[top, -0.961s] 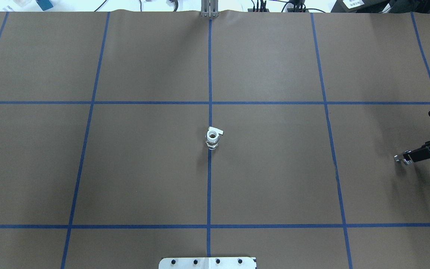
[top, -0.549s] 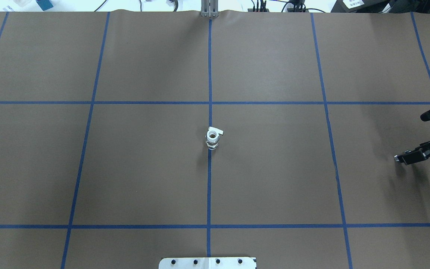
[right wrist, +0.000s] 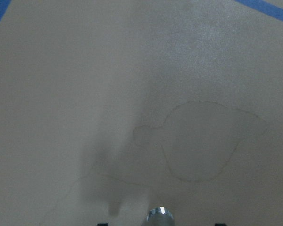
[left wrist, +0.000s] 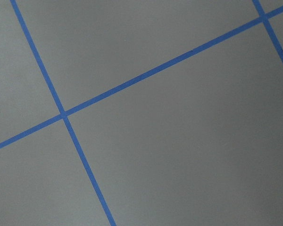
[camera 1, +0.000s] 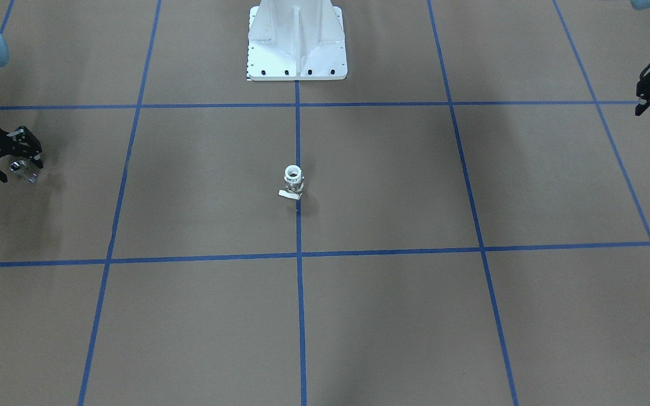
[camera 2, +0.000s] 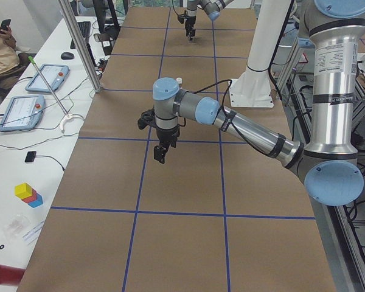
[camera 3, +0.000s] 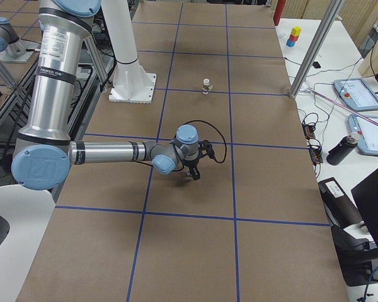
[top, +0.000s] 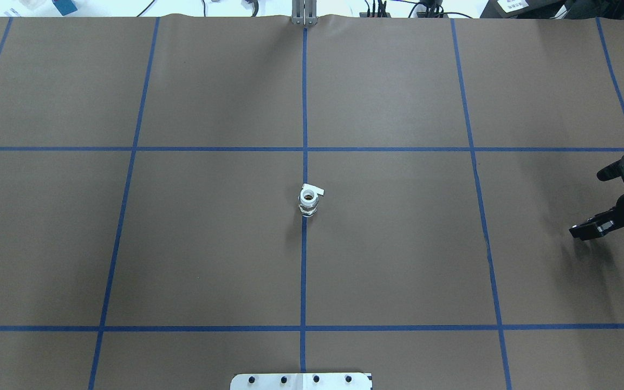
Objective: Assemble PPR valve and pipe with both arms
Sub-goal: 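Close the right gripper on the silver pipe fitting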
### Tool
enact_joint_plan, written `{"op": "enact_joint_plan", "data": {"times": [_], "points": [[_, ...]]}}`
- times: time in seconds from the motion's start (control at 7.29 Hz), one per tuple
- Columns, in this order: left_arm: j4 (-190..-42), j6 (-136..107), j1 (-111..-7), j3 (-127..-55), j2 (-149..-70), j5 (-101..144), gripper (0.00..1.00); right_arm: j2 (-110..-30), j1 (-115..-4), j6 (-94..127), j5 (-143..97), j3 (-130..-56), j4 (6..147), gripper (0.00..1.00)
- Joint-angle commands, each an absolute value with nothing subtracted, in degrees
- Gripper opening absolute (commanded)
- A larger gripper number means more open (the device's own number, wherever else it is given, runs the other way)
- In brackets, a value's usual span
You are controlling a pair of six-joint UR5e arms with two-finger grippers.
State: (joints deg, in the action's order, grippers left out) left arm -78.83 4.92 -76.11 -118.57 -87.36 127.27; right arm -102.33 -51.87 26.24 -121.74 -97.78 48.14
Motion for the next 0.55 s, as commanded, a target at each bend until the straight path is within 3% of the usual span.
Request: {"op": "enact_joint_plan", "data": {"times": [0.0, 0.41], "points": [[-78.8, 4.9, -76.1, -118.6, -87.4, 127.3, 1.00, -102.7, -51.9, 26.0, -121.8, -97.9, 48.2, 0.00], [-78.8, 4.9, -76.1, -118.5, -87.4, 127.3, 1.00, -102.0, -51.9, 26.4, -122.3, -98.8, 48.3, 0.00]]}}
